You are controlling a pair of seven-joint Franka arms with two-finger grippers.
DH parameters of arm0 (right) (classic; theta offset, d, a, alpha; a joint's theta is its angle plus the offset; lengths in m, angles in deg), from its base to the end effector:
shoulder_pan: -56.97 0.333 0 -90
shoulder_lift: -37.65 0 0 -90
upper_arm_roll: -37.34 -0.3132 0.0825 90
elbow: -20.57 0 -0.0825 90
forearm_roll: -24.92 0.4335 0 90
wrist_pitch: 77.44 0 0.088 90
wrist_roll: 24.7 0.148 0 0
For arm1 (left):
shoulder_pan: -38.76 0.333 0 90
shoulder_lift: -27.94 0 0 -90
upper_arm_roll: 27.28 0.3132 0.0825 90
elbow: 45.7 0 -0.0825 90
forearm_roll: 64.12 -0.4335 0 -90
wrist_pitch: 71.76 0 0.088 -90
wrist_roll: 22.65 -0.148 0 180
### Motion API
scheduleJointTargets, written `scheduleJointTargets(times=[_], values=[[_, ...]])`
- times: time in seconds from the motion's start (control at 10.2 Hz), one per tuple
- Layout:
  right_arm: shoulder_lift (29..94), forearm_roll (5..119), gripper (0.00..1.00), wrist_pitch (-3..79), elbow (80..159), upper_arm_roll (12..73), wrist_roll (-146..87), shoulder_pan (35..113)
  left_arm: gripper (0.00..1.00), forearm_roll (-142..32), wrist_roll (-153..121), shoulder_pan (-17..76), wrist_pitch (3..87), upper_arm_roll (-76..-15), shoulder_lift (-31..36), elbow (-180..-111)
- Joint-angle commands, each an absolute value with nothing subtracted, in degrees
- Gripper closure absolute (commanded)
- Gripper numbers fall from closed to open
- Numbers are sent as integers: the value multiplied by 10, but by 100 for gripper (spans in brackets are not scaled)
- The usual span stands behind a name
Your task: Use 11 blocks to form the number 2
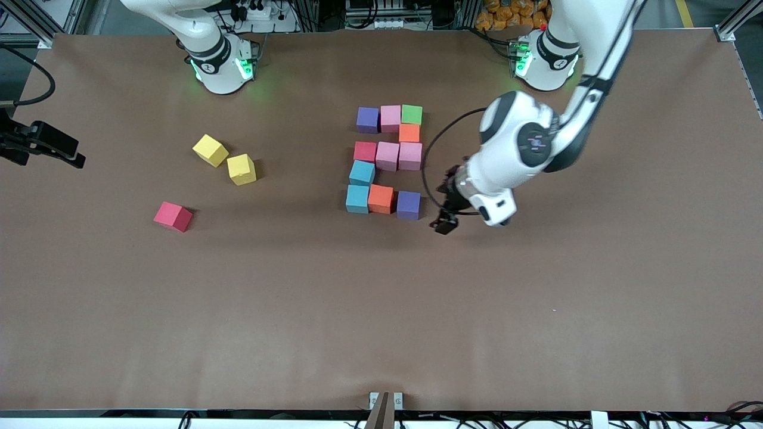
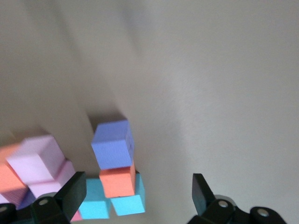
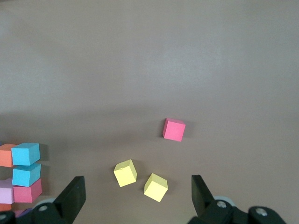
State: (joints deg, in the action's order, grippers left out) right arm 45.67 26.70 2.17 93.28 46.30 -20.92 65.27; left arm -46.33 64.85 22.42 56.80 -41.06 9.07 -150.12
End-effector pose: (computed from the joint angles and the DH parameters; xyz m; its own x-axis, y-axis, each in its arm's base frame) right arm 0.6246 0.0053 0.6341 0.9973 -0.0707 -0.0184 -0.0709 -0.9975 -0.0077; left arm 0.5910 -0.3570 0.3045 0.3534 0.8767 -0.3265 0.9342 -0.3487 0.0750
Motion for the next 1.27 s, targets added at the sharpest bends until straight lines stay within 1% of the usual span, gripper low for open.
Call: scheduleJointTargets(times=[0.0,0.2,0.29,0.39,0.59,0.69,0.98,1.17], values=[[454,257,0,23,934,452,-204,645,0,-472,478,286,485,-413,131,-1476],[454,257,0,23,934,452,-204,644,0,-496,324,331,381,-389,135,-1411],[454,257,0,23,934,452,-204,644,0,-548,247,344,345,-388,153,-1393],[454,257,0,23,934,452,-204,645,0,-605,179,352,324,-388,164,-1389],[454,258,0,23,934,452,-204,644,0,-644,88,379,297,-387,198,-1390],[454,259,0,23,934,452,-204,644,0,-648,32,389,284,-386,222,-1393],[454,260,0,22,934,452,-203,644,0,-648,-67,391,234,-347,291,-1402],[454,260,0,23,934,452,-203,642,0,-644,-103,405,217,-344,341,-1420]])
